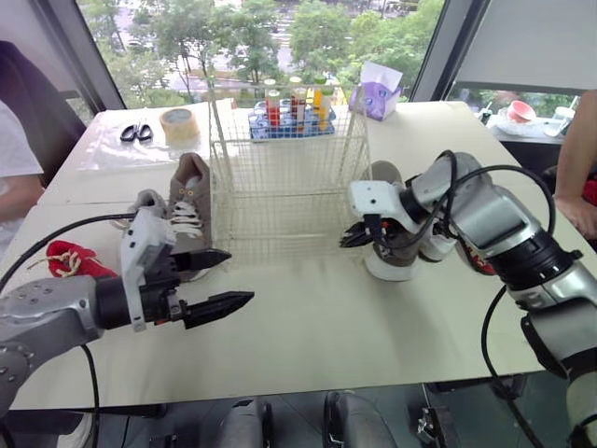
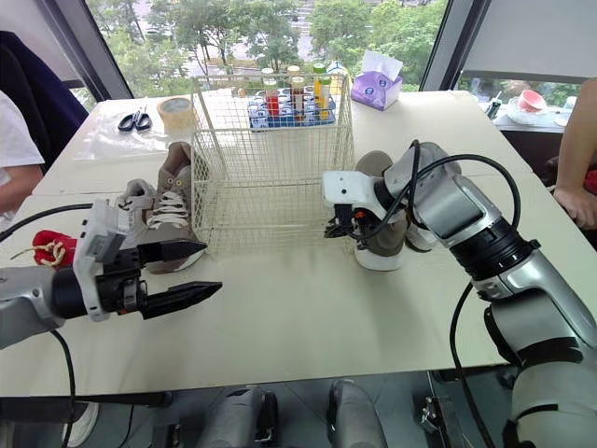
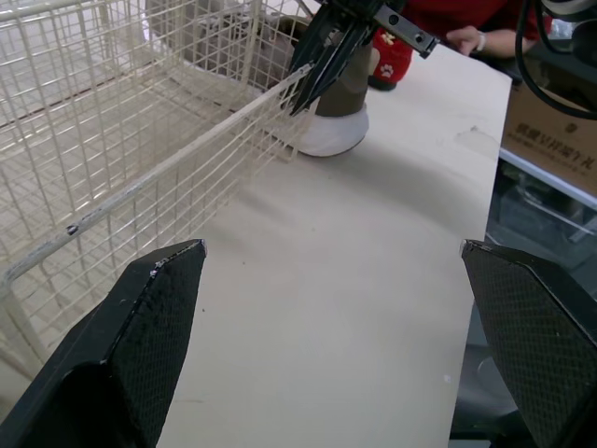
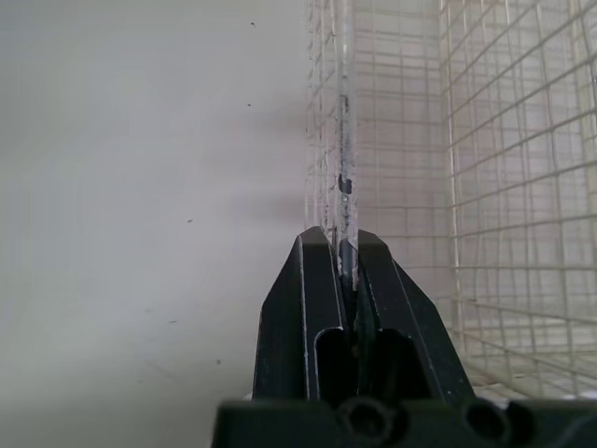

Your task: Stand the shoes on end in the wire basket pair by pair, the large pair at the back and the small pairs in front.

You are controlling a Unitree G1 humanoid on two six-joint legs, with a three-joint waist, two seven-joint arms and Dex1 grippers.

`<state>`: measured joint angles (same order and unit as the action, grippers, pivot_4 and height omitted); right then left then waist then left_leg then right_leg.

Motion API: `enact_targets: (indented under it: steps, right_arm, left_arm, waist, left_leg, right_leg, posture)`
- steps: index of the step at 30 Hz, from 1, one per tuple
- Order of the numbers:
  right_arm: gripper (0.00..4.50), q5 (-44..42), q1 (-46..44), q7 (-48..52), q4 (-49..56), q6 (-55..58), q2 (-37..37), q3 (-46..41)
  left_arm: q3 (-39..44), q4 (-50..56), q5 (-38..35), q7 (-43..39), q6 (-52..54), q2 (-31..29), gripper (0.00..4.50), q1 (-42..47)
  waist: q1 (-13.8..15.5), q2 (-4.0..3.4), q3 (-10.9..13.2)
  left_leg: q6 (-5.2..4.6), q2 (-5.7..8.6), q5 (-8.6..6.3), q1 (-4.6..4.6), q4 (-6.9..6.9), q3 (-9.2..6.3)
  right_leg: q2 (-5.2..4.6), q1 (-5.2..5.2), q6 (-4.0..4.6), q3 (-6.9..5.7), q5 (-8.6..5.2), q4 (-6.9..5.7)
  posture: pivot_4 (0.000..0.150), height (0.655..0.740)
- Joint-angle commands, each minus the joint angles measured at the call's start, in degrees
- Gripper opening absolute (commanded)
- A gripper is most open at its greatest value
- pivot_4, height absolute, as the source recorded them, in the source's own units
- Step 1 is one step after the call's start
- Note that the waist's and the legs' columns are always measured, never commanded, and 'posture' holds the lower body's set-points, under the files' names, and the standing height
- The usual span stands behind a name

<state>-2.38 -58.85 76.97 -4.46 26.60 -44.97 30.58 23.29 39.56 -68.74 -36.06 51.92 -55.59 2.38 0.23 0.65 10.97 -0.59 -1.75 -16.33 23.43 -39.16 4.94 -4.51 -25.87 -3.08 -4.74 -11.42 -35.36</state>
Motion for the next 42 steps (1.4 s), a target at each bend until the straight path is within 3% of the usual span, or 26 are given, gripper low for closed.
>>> enact_targets:
  steps: [1,7,11,14,18,23,26,29,30,31,34,37,42]
  right_arm:
    - [0.03,4.7,-1.6,-4.5,-2.6,-9.1,2.1,-2.0]
    - [0.03,8.3,-2.5,-7.0,-6.8,-10.4,5.7,-2.7]
    - [0.03,7.2,-2.1,-6.0,-5.0,-5.0,7.0,-4.0]
    - [1.02,4.8,-0.7,-3.7,-0.6,-0.4,6.5,-5.4]
    - [2.98,0.0,-1.6,-2.7,3.7,6.2,6.0,-10.4]
    - [2.98,-11.8,-3.1,1.5,12.5,18.5,-1.0,-22.2]
    - [2.98,-17.1,1.3,-4.2,20.2,30.7,-4.4,-32.0]
    - [3.84,-15.8,9.5,-22.7,28.1,41.5,6.8,-47.7]
    - [4.30,-15.3,11.9,-27.2,30.6,42.7,10.4,-51.3]
    - [4.45,-15.4,13.3,-30.0,32.4,43.3,12.4,-53.3]
    - [4.45,-14.6,25.2,-39.9,43.6,43.2,22.5,-58.7]
    - [4.45,-11.7,39.6,-48.2,52.8,40.2,29.6,-56.7]
    - [4.45,-9.6,50.7,-54.9,53.7,31.2,34.2,-50.9]
  left_arm:
    - [-0.8,0.2,0.9,0.3,-1.3,0.1,4.50,1.5]
    - [-2.1,-0.4,2.2,-0.2,-1.2,-0.3,4.50,2.7]
    - [-2.3,-0.6,2.3,-0.4,-0.9,-0.5,4.50,3.3]
    - [-3.2,-1.1,1.7,-0.3,-0.5,-0.3,4.50,4.7]
    - [-4.6,-2.2,1.6,-0.8,-0.3,0.0,4.50,6.2]
    - [-6.0,-3.9,0.4,-1.8,-0.1,0.7,4.50,8.0]
    - [-6.4,-4.2,-1.6,0.2,-0.3,3.0,4.50,8.8]
    - [-10.0,-4.4,-1.9,4.4,-1.2,8.7,4.50,11.5]
    - [-11.2,-4.4,-1.6,5.0,-1.2,10.3,4.50,12.2]
    - [-11.9,-4.3,-1.4,5.3,-1.1,11.2,4.50,12.7]
    - [-16.5,-4.6,2.4,5.8,-2.1,15.1,4.50,13.8]
    - [-20.3,-4.5,5.6,4.9,-2.1,16.5,4.50,13.6]
    - [-23.2,-4.9,8.7,2.7,-2.6,17.0,4.50,12.7]
  waist:
    - [-0.3,0.00,0.0]
    - [-1.2,0.03,0.0]
    - [-1.1,0.03,0.0]
    - [-0.9,0.01,0.0]
    - [-0.8,0.01,0.0]
    - [-0.4,0.00,0.0]
    - [0.0,0.05,0.0]
    - [0.2,0.26,-0.2]
    - [0.3,0.28,-0.2]
    - [0.4,0.26,-0.2]
    - [0.8,0.20,-0.2]
    - [0.6,0.17,-0.2]
    - [-0.4,0.11,-0.2]
  left_leg:
    - [0.01,0.00,0.01,0.00,0.00,0.01]
    - [0.37,0.00,0.22,-0.08,0.00,-0.01]
    - [0.28,-0.05,0.17,-0.09,0.00,-0.06]
    - [0.24,-0.05,0.16,-0.08,0.00,-0.07]
    - [0.24,-0.04,0.15,-0.06,0.00,-0.09]
    - [0.22,-0.01,0.15,-0.03,0.00,-0.11]
    - [0.16,-0.02,0.11,-0.04,0.00,-0.11]
    - [0.16,-0.05,0.10,-0.16,-0.02,-0.15]
    - [0.17,-0.06,0.10,-0.24,0.00,-0.18]
    - [0.18,-0.06,0.11,-0.34,-0.02,-0.19]
    - [0.20,-0.02,0.14,-0.31,-0.03,-0.22]
    - [0.20,0.02,0.14,-0.22,0.01,-0.34]
    - [0.19,0.04,0.14,-0.29,0.00,-0.21]
  right_leg:
    - [0.01,-0.01,0.00,0.00,0.00,-0.01]
    - [0.07,0.01,0.01,0.00,0.02,-0.16]
    - [0.08,0.01,0.05,0.00,0.04,-0.21]
    - [0.07,0.00,0.06,0.00,0.04,-0.23]
    - [0.05,0.01,0.05,-0.01,0.04,-0.22]
    - [0.02,0.02,0.05,-0.03,0.04,-0.19]
    - [0.02,0.03,0.05,-0.03,0.04,-0.14]
    - [0.02,0.19,0.05,-0.04,0.04,-0.14]
    - [0.05,0.30,0.06,-0.05,0.05,-0.10]
    - [0.05,0.41,0.07,-0.07,0.05,-0.14]
    - [0.03,0.40,0.09,-0.06,0.07,-0.20]
    - [0.03,0.39,0.07,-0.17,0.06,-0.17]
    - [0.03,0.36,0.07,-0.04,0.04,-0.15]
  posture:
    - [0.150,0.7400]
    - [0.150,0.7400]
    - [0.150,0.7400]
    - [0.150,0.7400]
    - [0.150,0.7400]
    - [0.150,0.7400]
    - [0.150,0.7400]
    - [0.150,0.7400]
    - [0.150,0.7400]
    - [0.150,0.7400]
    - [0.150,0.7400]
    - [0.150,0.7400]
    - [0.150,0.7400]
